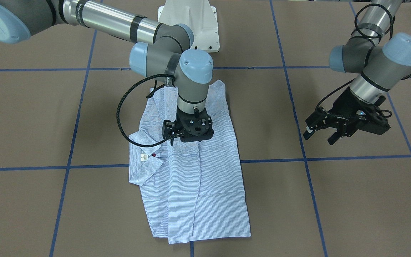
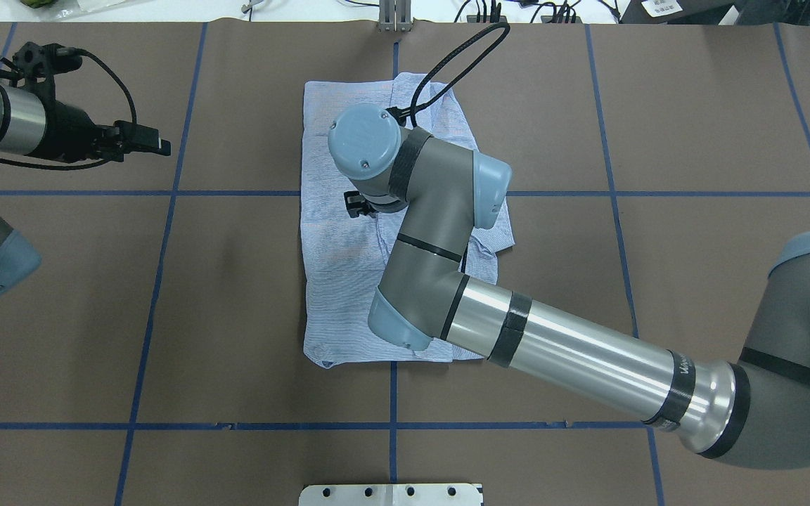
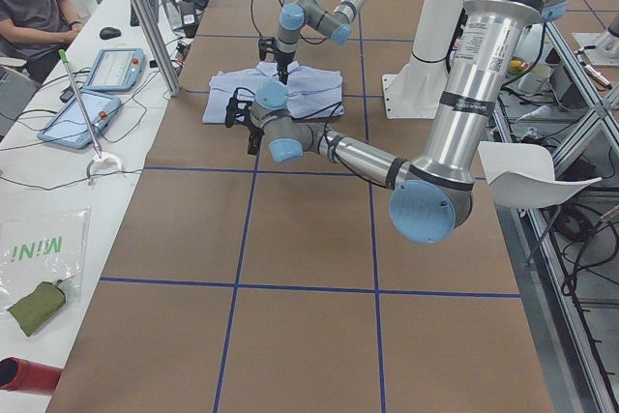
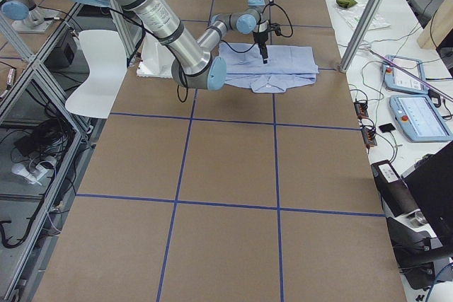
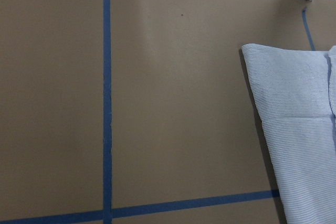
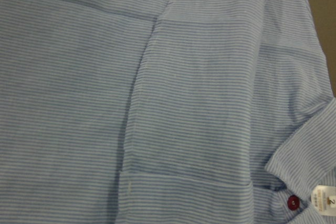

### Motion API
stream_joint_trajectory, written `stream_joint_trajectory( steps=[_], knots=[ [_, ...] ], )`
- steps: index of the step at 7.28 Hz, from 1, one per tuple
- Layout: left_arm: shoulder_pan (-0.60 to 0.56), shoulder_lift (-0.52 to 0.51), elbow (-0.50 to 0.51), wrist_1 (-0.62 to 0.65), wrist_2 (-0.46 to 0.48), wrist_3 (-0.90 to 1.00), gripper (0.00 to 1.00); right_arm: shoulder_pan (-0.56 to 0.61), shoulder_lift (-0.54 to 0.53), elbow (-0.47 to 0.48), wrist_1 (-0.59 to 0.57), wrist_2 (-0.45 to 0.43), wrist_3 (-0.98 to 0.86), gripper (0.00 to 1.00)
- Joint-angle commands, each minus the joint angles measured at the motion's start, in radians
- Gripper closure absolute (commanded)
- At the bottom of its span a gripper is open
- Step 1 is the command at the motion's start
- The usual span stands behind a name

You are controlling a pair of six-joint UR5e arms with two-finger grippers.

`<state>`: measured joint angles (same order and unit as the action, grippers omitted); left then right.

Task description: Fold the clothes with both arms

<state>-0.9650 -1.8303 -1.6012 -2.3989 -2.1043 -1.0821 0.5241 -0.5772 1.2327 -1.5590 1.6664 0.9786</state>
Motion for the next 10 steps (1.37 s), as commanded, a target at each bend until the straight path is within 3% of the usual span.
stream_joint_trajectory(
  steps=[1,7,9,10],
  knots=[
    [0.005,0.002,0.003,0.0,0.001,-0.001,0.0,-0.027,0.005,-0.025,0.001,-0.026,-0.029,0.0],
    [0.009,-0.004,0.04,-0.014,0.009,-0.001,0.0,-0.038,0.014,-0.041,0.013,-0.098,-0.066,0.06],
    [0.011,-0.007,0.046,-0.014,0.009,-0.001,0.0,-0.042,0.013,-0.062,0.057,-0.132,-0.064,0.21],
    [0.011,-0.007,0.058,-0.016,0.009,-0.001,0.0,-0.05,0.013,-0.079,0.095,-0.145,-0.064,0.23]
  ],
)
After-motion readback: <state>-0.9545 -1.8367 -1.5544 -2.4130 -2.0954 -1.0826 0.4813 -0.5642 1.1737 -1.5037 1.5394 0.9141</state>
